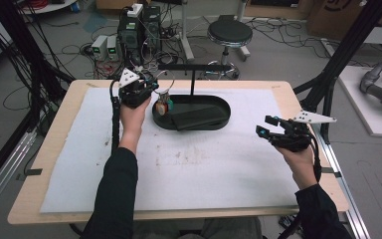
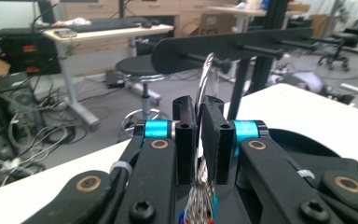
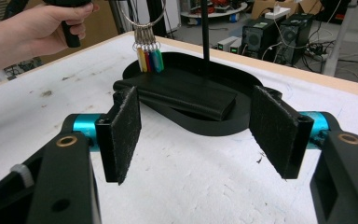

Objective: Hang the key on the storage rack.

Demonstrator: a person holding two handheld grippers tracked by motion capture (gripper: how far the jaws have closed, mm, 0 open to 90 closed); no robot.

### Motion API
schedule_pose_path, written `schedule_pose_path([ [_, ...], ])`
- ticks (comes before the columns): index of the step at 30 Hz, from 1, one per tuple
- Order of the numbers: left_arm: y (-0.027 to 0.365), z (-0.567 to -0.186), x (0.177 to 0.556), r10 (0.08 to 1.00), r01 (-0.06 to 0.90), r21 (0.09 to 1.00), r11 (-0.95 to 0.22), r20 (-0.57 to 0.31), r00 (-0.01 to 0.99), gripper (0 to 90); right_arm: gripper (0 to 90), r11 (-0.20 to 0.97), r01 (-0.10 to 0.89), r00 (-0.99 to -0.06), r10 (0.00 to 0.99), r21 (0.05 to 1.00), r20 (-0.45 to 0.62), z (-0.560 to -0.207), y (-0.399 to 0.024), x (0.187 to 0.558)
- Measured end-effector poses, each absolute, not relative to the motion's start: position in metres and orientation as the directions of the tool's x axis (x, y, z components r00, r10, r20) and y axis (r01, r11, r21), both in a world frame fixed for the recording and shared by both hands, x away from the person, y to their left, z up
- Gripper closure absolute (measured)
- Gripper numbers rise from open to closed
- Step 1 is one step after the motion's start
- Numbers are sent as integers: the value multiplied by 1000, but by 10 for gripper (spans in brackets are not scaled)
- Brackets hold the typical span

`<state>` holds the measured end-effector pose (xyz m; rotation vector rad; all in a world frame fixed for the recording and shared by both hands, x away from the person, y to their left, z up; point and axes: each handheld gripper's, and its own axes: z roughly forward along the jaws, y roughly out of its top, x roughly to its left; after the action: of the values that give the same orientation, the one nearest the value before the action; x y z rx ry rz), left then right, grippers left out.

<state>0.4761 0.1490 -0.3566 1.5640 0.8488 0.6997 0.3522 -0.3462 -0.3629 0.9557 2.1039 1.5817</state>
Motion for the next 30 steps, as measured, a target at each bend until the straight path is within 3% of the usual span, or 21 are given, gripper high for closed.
schedule_pose_path([
  [4, 148, -355, 475, 843, 139, 985, -98, 8, 538, 818, 349, 155, 312, -717, 686, 937, 125, -363, -346, 353],
  [7, 150, -352, 475, 856, 150, 985, -86, -4, 516, 726, 349, 157, 309, -718, 685, 938, 122, -364, -346, 353],
  [11, 150, -346, 471, 866, 138, 985, -100, 17, 500, 671, 349, 158, 310, -719, 684, 937, 123, -364, -345, 352],
  [19, 148, -330, 450, 872, 152, 976, -155, 62, 486, 413, 347, 143, 313, -716, 685, 939, 135, -363, -347, 353],
  [30, 160, -325, 393, 828, 94, 986, -137, 62, 557, 303, 284, 104, 306, -673, 727, 946, 138, -365, -350, 352],
])
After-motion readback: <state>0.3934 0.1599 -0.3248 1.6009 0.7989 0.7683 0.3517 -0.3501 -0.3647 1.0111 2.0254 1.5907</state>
